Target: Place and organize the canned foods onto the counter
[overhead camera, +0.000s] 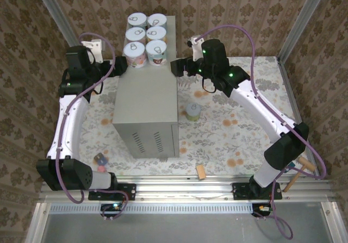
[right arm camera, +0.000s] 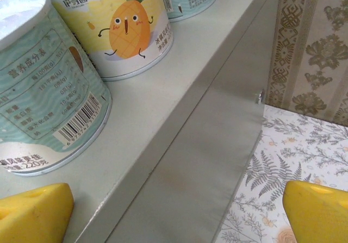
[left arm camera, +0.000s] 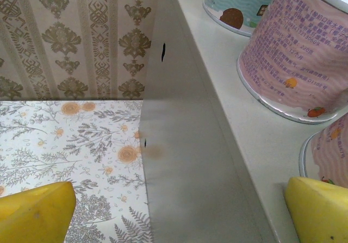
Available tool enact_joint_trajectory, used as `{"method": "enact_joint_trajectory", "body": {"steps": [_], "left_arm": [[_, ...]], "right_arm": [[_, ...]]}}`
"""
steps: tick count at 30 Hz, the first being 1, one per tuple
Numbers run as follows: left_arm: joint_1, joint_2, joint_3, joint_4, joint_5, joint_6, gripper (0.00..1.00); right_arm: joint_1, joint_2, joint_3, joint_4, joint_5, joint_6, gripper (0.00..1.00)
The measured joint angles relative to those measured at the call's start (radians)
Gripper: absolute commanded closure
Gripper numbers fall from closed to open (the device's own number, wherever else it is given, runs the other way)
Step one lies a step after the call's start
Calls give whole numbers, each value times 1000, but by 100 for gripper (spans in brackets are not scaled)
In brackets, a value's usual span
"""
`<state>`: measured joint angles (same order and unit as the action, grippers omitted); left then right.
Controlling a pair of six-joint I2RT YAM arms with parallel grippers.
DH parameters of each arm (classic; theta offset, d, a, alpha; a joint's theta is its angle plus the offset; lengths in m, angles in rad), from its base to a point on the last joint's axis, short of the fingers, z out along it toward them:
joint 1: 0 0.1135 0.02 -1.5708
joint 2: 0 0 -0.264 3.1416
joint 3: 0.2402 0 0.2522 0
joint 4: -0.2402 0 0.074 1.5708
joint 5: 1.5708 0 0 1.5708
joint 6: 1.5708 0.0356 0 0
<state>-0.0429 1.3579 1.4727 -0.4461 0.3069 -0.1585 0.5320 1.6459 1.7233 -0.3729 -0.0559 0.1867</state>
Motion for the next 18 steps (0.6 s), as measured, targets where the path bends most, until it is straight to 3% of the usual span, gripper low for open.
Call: {"method": "enact_joint_trajectory", "body": {"steps": [12,18], "left_arm": [[0,-104,17,-168,-130,1,0],[0,-232,13,-243,-95,25,0]], "right_arm": [[0,-181,-113,-82,65,-12,0],[-6,-296,-204,-133,116,-18,0]]}}
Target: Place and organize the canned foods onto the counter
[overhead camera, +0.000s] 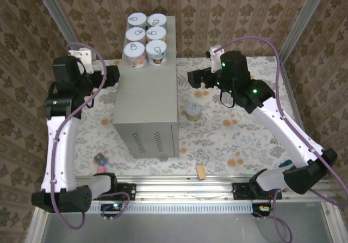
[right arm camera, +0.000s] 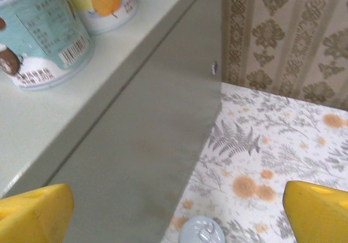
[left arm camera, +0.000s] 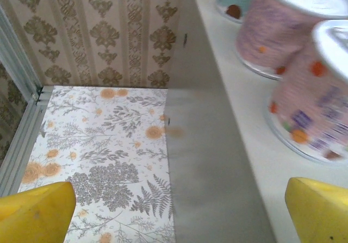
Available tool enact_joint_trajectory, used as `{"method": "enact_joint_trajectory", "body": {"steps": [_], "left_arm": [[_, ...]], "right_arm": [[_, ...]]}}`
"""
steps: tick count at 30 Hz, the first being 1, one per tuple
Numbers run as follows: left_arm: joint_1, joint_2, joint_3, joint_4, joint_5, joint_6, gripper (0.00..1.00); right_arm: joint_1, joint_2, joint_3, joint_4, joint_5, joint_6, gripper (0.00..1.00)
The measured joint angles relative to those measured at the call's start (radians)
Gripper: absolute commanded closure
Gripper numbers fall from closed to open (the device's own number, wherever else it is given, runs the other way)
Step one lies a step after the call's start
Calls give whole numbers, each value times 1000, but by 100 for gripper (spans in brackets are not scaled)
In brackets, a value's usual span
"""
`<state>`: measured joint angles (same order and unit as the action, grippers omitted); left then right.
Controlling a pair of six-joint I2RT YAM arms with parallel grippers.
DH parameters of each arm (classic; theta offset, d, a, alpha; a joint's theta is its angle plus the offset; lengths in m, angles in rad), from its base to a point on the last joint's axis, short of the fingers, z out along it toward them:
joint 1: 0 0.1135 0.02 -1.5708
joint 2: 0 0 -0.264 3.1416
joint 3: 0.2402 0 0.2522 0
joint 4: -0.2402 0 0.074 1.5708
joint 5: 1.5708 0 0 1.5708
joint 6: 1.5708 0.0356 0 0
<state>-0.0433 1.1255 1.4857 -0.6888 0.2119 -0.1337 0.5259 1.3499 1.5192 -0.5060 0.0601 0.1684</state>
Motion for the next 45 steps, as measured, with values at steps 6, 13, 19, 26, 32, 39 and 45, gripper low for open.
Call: {"method": "enact_joint_trajectory", "body": {"steps": [6,13,19,26,32,39,45], "left_arm": [[-41,-126,-6,-92,94,32,0],[-273,-208,-3,-187,158,75,0],[-470,-218,2,-221,108,90,0],[-603,-204,2,-241,18,90,0],[-651,-176,3,-243,-31,90,0],[-674,-132,30,-242,-57,90,0],[-690,-107,47,-240,-72,90,0]], "right_arm": [[0,-73,-150,-16,40,33,0],[0,-73,-350,-8,66,99,0],[-1,-31,-463,45,95,143,0],[-5,94,-528,124,98,174,0],[0,208,-533,192,90,184,0],[29,323,-510,232,87,183,0],[32,413,-451,263,84,182,0]]}}
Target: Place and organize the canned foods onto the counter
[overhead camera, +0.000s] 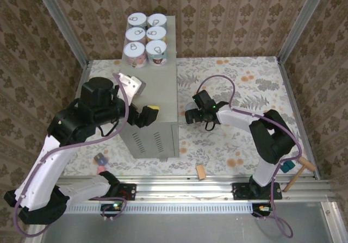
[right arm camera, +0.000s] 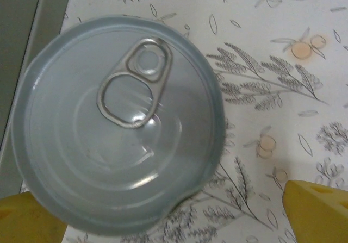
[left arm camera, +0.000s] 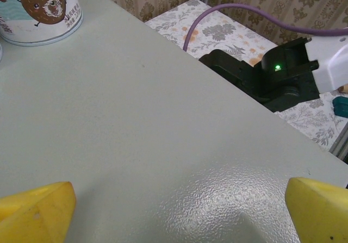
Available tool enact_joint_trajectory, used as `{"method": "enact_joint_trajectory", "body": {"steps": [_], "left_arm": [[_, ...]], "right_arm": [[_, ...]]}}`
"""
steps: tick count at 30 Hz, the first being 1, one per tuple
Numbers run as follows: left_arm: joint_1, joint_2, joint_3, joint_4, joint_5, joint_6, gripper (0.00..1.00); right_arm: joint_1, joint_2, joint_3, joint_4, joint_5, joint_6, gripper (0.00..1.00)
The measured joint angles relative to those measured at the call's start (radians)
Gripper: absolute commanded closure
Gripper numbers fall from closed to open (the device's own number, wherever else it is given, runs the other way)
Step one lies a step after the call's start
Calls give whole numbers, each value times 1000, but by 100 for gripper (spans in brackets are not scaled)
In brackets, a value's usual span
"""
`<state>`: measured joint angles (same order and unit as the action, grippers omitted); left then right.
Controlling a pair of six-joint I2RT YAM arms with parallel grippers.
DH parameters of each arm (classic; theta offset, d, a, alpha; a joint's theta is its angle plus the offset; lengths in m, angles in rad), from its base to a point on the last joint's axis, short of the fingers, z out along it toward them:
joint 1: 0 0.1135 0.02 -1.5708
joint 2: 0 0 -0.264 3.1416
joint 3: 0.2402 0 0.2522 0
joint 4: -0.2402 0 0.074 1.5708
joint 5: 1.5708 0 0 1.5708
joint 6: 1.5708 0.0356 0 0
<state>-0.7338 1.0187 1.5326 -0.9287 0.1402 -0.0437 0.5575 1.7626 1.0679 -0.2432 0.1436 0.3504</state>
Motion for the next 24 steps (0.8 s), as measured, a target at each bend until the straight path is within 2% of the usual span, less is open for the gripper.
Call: {"method": "enact_joint_trajectory", "body": {"steps": [8,16,24], "left_arm": [[-1,11,13,-4,-24,4,0],[-5,22,13,-4,-36,14,0],[-5,27,13,-4,-42,16,0]], "right_arm": [[8,75,72,32,10,-6,6],[31,75,87,43,46,-24,19],[31,23,67,25,71,-47,24]]}}
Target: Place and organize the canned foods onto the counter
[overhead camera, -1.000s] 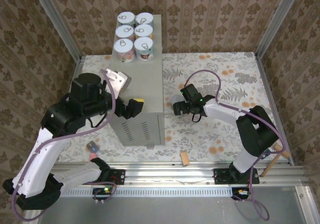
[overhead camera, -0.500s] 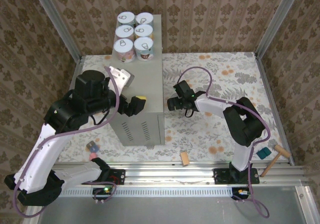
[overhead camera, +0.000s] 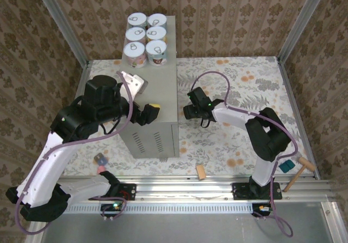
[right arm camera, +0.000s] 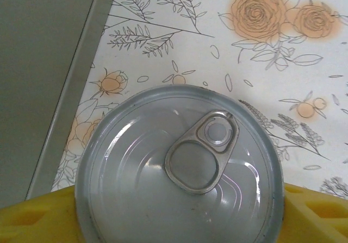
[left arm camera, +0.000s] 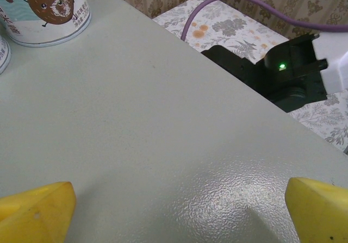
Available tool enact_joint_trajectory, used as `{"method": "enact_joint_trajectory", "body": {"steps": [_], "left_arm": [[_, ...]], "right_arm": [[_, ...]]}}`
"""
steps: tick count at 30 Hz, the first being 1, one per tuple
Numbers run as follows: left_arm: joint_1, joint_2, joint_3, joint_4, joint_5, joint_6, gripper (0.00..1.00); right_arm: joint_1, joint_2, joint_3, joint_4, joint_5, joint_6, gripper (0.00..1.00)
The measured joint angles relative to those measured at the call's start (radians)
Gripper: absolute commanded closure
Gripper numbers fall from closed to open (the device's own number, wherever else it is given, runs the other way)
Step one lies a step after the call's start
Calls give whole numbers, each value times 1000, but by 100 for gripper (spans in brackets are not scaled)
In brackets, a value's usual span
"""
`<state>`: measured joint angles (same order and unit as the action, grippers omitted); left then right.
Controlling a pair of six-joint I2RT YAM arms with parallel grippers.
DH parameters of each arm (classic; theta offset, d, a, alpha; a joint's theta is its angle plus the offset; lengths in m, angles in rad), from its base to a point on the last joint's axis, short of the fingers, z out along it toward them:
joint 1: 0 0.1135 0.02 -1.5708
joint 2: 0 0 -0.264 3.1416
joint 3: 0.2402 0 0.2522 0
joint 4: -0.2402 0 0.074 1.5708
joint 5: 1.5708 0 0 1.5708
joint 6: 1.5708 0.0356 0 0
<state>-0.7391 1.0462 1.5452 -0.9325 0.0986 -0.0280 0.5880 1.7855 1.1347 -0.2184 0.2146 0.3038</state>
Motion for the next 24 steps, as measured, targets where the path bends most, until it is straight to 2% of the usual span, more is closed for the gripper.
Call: {"method": "enact_joint_trajectory", "body": {"steps": [12,24], "left_arm": [[0,-4,28,-36,-76,51,0],[0,-85,34,-35,-209,97,0]], "right_arm": [[0,-311,31,-158,10,-88,26],[0,-505,370,-431,-114,-178,26]]}}
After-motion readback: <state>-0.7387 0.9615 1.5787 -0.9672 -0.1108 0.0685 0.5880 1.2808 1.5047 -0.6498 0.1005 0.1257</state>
